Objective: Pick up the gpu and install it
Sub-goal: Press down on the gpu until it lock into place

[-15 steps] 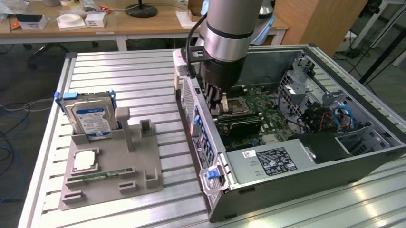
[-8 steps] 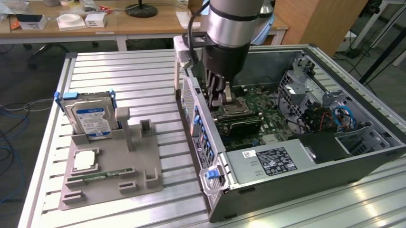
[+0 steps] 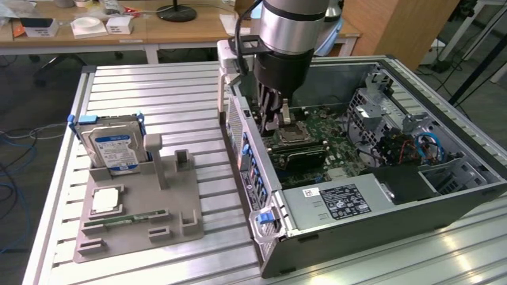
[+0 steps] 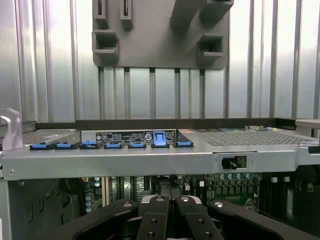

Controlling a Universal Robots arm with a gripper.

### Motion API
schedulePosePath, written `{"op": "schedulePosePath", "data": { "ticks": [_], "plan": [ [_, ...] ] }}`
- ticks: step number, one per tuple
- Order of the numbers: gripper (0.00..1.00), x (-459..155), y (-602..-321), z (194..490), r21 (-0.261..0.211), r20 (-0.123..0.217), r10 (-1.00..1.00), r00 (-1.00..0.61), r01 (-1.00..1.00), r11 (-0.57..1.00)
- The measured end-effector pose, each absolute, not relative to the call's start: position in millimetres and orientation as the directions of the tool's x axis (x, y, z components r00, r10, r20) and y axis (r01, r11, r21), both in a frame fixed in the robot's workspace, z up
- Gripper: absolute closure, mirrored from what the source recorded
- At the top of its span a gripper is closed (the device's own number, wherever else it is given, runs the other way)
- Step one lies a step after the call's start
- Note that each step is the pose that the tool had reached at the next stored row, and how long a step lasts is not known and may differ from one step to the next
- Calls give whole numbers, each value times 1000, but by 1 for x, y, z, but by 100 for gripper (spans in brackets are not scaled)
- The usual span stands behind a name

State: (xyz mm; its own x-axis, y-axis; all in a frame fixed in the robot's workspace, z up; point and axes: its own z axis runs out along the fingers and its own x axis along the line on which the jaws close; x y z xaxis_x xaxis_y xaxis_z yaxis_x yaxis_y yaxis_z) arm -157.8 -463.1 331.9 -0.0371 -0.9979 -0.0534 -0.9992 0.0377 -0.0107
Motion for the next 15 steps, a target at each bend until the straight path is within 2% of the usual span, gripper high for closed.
{"op": "schedulePosePath", "data": {
  "ticks": [15],
  "plan": [
    [89, -147, -463, 332, -11, -53, -998, -37, -999, 38]
  ]
}}
